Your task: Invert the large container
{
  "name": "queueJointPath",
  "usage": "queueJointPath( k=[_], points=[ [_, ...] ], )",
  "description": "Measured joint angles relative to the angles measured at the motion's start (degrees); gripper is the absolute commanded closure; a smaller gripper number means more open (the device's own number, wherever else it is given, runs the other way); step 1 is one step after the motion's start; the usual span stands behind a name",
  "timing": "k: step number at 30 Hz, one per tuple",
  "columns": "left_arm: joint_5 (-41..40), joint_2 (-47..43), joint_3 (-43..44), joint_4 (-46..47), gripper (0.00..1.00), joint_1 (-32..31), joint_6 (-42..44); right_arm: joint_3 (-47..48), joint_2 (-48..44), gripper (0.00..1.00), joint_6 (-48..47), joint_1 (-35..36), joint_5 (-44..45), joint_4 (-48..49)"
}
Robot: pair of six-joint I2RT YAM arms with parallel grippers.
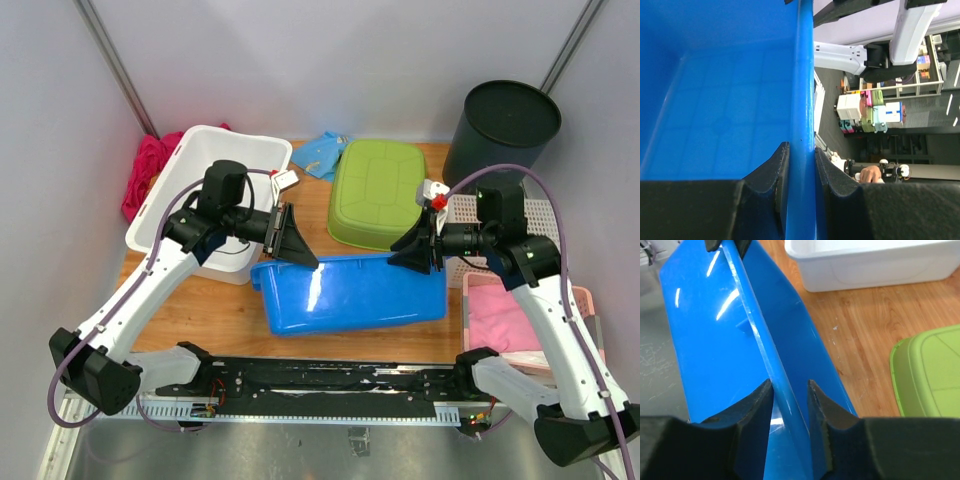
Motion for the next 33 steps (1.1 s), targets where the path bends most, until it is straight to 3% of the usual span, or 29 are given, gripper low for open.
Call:
queueJointPath(
  k=[4, 8, 15, 20, 23, 25, 30, 33],
  points=[
    [0.3, 0.0, 0.0, -0.2, 1.0, 0.2, 0.4, 0.4, 1.1, 0.81, -1.6, 0.0, -2.2, -1.4],
    [1.4, 0.0, 0.0, -0.2, 1.0, 0.1, 0.5, 0.4, 0.0, 0.99, -1.9, 0.0, -2.9, -3.0],
    [2.0, 0.0, 0.0, -0.6, 0.99, 0.0, 0.8, 1.4, 0.2, 0.99, 3.1, 0.4, -1.4, -4.1],
    [2.1, 0.0, 0.9, -2.4, 0.63, 0.1, 2.7, 8.0, 5.6, 0.99, 8.3, 0.8, 0.7, -11.1],
    [-0.2, 0.0, 3.0, -5.3, 0.34, 0.1, 4.7, 10.3, 8.7, 0.99, 11.7, 1.3, 1.2, -14.0],
    [-2.7, 0.0, 4.4, -6.2, 0.19, 0.3, 6.3, 10.7, 9.7, 0.99, 14.4, 1.4, 1.5, -14.8],
    [-9.4, 0.0, 8.1, -9.1, 0.02, 0.3, 9.9, 10.1, 11.3, 0.99, 20.4, 1.4, 2.3, -14.7],
    [-13.1, 0.0, 10.3, -10.3, 0.01, 0.3, 11.4, 9.0, 12.7, 0.99, 23.1, 1.5, 2.6, -14.5]
  ],
)
